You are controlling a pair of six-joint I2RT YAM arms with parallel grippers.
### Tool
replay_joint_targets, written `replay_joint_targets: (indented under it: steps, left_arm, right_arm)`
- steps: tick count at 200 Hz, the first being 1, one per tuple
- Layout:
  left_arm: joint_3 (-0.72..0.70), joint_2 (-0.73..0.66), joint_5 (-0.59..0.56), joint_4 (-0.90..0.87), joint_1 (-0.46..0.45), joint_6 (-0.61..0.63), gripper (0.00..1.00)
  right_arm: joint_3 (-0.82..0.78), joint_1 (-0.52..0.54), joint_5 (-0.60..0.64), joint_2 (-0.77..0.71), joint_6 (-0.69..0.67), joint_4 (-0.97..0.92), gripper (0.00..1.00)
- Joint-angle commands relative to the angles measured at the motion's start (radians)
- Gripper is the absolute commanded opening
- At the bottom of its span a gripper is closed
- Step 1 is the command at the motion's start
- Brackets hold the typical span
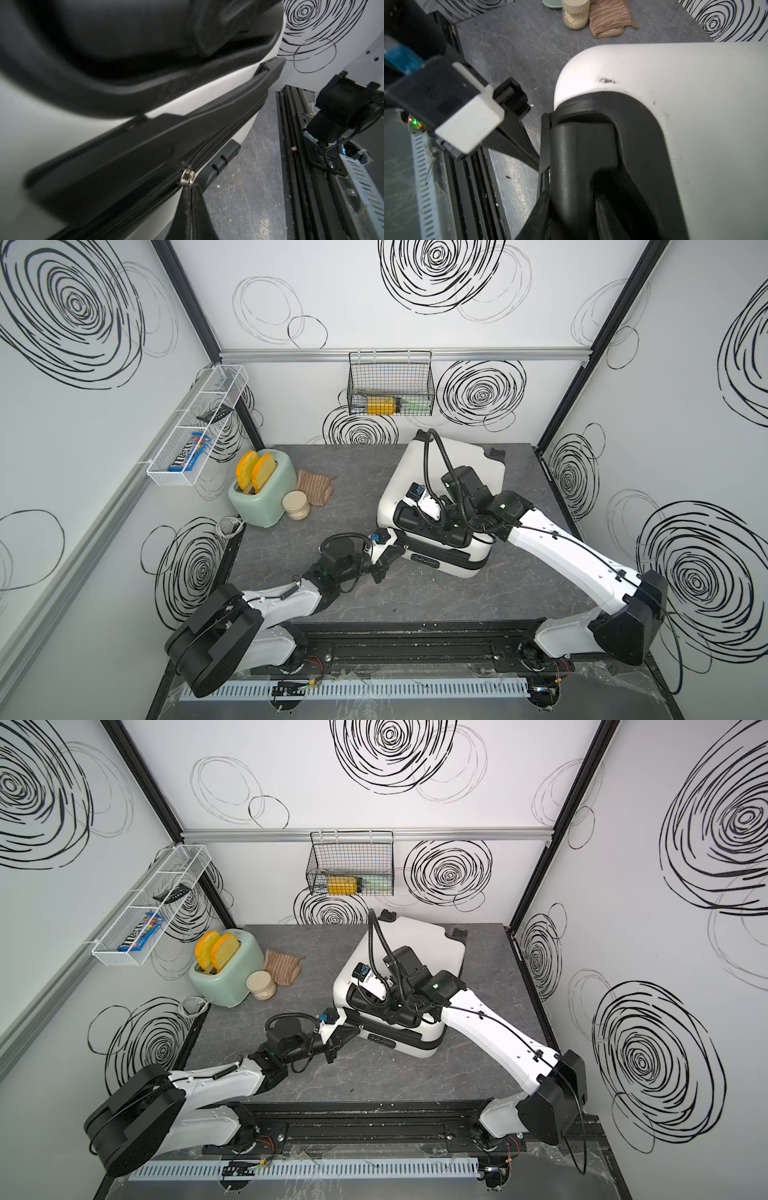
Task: Open the suitcase zippers
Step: Unzip the zipper on the suitcase.
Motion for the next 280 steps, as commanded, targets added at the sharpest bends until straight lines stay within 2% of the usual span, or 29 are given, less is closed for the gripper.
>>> replay_joint_targets:
  steps: [1,26,46,114,144,173,178,183,195,225,242,280]
  left_arm:
    - [-0.005,0.012,0.114,0.243,-0.08,-0.045,0.0]
    - [-0.01,0.047,0.089,0.312,-0.111,-0.06,0.0]
    - [-0.027,0.072,0.075,0.389,-0.131,-0.096,0.0]
    - [-0.076,0.147,-0.003,0.564,-0.259,-0.172,0.0]
    - [-0.097,0.213,-0.08,0.727,-0.334,-0.253,0.0]
    - [-0.126,0.288,-0.119,0.884,-0.361,-0.32,0.02]
    - [-0.137,0.293,-0.13,0.909,-0.358,-0.329,0.02]
    - [-0.15,0.295,-0.138,0.93,-0.352,-0.336,0.09]
    - [-0.175,0.288,-0.166,0.955,-0.334,-0.35,0.13]
    - [-0.211,0.234,-0.248,0.908,-0.293,-0.354,0.22]
    - [-0.221,0.183,-0.308,0.831,-0.284,-0.337,0.28]
    - [-0.21,0.004,-0.371,0.541,-0.269,-0.255,0.52]
  right_arm:
    - [0.066,-0.006,0.153,0.004,0.387,0.356,0.0]
    - [0.031,0.043,0.212,0.023,0.565,0.426,0.0]
    - [0.009,0.059,0.224,0.052,0.623,0.475,0.0]
    - [0.052,0.078,0.298,0.188,0.688,0.546,0.0]
    - [0.033,0.096,0.33,0.205,0.76,0.603,0.0]
    - [0.05,0.102,0.327,0.221,0.747,0.6,0.0]
    - [0.046,0.101,0.316,0.216,0.73,0.604,0.0]
    - [0.041,0.098,0.296,0.21,0.712,0.611,0.0]
    - [0.017,0.088,0.243,0.191,0.673,0.629,0.0]
    - [-0.001,0.048,0.094,0.152,0.549,0.602,0.0]
    - [-0.006,0.036,0.007,0.13,0.389,0.577,0.0]
    - [-0.037,0.023,-0.157,0.072,-0.061,0.483,0.0]
